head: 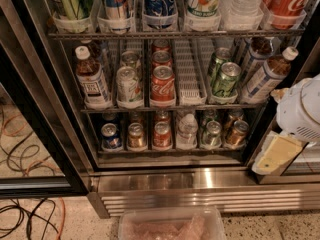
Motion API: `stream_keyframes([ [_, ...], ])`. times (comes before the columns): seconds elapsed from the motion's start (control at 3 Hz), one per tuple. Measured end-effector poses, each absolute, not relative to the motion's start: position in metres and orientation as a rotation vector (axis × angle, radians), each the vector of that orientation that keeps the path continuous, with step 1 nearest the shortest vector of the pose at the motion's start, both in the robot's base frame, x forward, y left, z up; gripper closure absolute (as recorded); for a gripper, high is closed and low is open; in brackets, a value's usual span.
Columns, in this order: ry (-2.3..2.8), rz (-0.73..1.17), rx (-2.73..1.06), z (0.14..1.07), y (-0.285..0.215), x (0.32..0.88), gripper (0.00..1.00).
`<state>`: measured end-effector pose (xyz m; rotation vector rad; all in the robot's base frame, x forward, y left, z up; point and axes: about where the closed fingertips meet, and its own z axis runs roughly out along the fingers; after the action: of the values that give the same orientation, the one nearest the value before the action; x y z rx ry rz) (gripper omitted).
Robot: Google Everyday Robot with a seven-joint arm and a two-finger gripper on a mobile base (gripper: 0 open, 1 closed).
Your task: Pick green can from bottom shelf of fridge
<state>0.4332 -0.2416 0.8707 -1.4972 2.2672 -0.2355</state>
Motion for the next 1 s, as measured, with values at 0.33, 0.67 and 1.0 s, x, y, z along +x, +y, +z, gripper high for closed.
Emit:
stream_keyframes([
  [0.33,2.250,-0.048,-1.334,0.844,-0.222,0.443,0.00],
  [0.67,2.164,0.035,-1.238,0.821,-0.198,0.458,0.00],
  [1.0,2.104,-0.010,-1.178,0.835,-0.196,0.477,0.00],
])
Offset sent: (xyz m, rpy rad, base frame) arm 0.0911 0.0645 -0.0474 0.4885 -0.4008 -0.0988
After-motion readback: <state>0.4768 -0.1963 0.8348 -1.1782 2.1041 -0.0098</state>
